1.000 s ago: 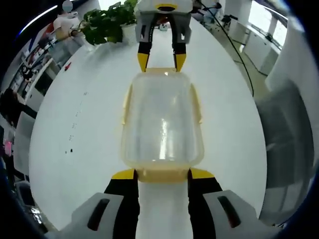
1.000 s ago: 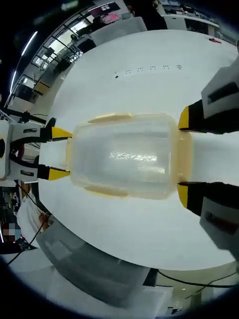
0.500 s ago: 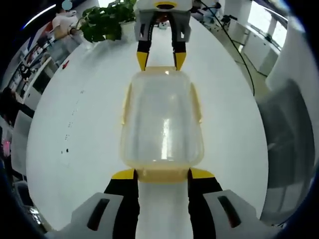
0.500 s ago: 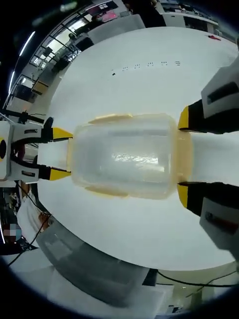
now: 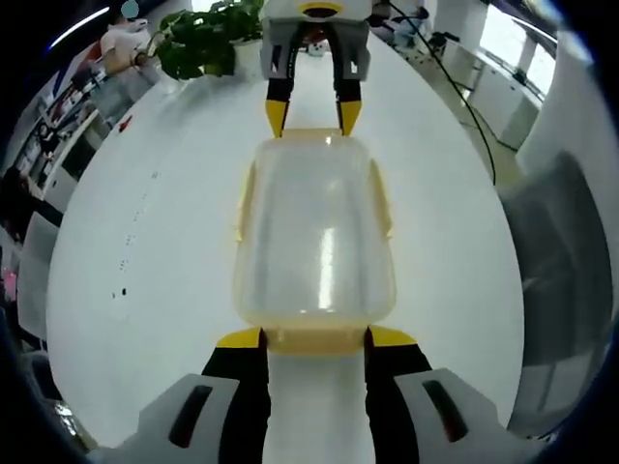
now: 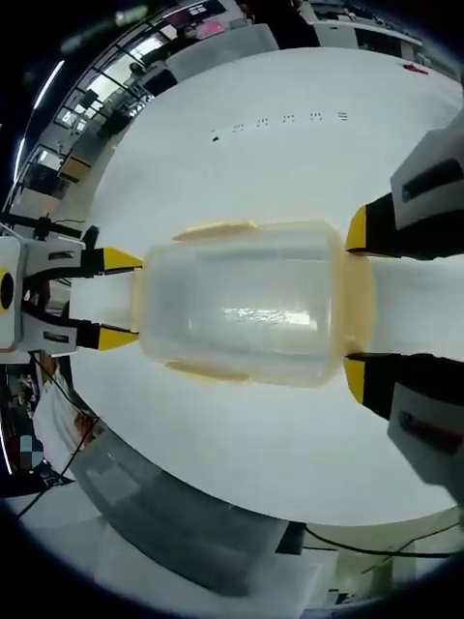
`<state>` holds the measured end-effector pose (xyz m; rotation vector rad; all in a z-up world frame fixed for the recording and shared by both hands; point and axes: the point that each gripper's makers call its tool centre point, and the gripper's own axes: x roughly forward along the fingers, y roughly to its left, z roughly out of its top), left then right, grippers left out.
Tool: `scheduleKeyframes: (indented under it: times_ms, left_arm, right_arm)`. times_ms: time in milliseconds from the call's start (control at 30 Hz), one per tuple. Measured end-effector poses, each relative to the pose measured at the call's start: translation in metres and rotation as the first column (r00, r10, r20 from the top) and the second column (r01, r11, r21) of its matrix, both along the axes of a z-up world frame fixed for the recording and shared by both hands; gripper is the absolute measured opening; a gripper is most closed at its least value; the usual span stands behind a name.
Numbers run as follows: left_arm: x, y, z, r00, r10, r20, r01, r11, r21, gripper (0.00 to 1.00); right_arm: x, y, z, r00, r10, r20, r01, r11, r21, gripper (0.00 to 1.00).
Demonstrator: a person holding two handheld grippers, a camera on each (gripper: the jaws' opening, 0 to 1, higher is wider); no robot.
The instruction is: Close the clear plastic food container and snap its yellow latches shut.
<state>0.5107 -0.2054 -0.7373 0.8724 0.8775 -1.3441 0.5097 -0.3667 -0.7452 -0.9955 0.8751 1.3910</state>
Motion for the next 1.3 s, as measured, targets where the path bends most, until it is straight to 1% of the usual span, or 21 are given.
scheduleKeyframes:
  times_ms: [200,267,600,833,867,900,933,1000,1033,1067,1133,1200,1233,1267,1300]
  left_arm:
    - [0.003,-0.001,-0.003,1.0,-0.008,0.005,0.008,1.0,0.002,0.35]
    - [0.002,-0.001,-0.004,1.0,-0.008,-0.006,0.008,1.0,0.0,0.35]
    - [0.003,-0.003,-0.006,1.0,-0.016,-0.013,0.016,1.0,-0.016,0.36]
    - [0.002,-0.002,-0.006,0.999,-0.046,0.006,0.046,0.999,-0.016,0.37]
    - [0.002,0.0,-0.007,0.999,-0.049,0.01,0.049,0.999,-0.012,0.37]
    - [0.002,0.005,-0.01,0.997,-0.074,0.022,0.073,0.997,0.016,0.36]
    - [0.002,0.01,-0.013,0.997,-0.077,0.023,0.076,0.996,0.038,0.36]
    - [0.001,0.013,-0.014,0.997,-0.071,0.021,0.07,0.997,0.037,0.43]
    - [0.001,0.015,-0.014,0.998,-0.059,0.02,0.059,0.998,0.039,0.45]
    - [0.001,0.018,-0.013,0.999,-0.047,0.019,0.046,0.998,0.038,0.45]
    - [0.002,0.022,-0.01,0.999,-0.029,0.026,0.028,0.999,0.039,0.42]
    - [0.0,0.022,-0.005,0.999,0.033,-0.004,-0.033,0.999,0.014,0.41]
    - [0.002,0.022,-0.001,0.998,0.062,-0.001,-0.062,0.998,-0.002,0.4]
    - [0.002,0.021,0.002,0.998,0.067,0.002,-0.067,0.998,-0.018,0.39]
    - [0.001,0.019,0.006,0.995,0.101,-0.006,-0.101,0.994,-0.035,0.38]
  right_arm:
    - [0.0,-0.001,-0.001,1.0,-0.011,-0.013,0.011,1.0,0.009,0.36]
    - [-0.001,-0.002,-0.001,1.0,-0.01,-0.016,0.01,1.0,0.007,0.36]
    - [-0.002,-0.003,-0.003,0.999,-0.027,-0.024,0.027,1.0,0.01,0.36]
    - [-0.002,-0.004,-0.003,1.0,-0.01,-0.01,0.01,1.0,0.017,0.38]
    - [-0.002,-0.004,-0.002,1.0,-0.011,-0.01,0.011,1.0,0.018,0.38]
    - [-0.003,-0.004,-0.002,1.0,-0.017,-0.016,0.017,1.0,0.018,0.4]
    - [-0.004,-0.004,0.0,1.0,-0.024,-0.019,0.025,0.999,0.025,0.42]
    - [-0.003,-0.004,0.003,0.999,-0.045,-0.02,0.046,0.998,0.039,0.46]
    - [-0.004,-0.003,0.006,0.998,-0.065,-0.028,0.066,0.996,0.057,0.47]
    - [-0.003,-0.003,0.008,0.997,-0.072,-0.024,0.074,0.995,0.066,0.48]
    - [-0.002,-0.005,0.011,0.997,-0.081,-0.014,0.082,0.995,0.065,0.45]
    - [-0.002,-0.003,0.015,0.995,-0.101,-0.018,0.103,0.992,0.08,0.44]
    - [-0.003,-0.001,0.018,0.993,-0.116,-0.025,0.118,0.989,0.086,0.44]
    - [-0.002,0.0,0.019,0.993,-0.119,-0.023,0.12,0.988,0.092,0.45]
    - [-0.003,0.002,0.021,0.992,-0.126,-0.025,0.127,0.987,0.096,0.45]
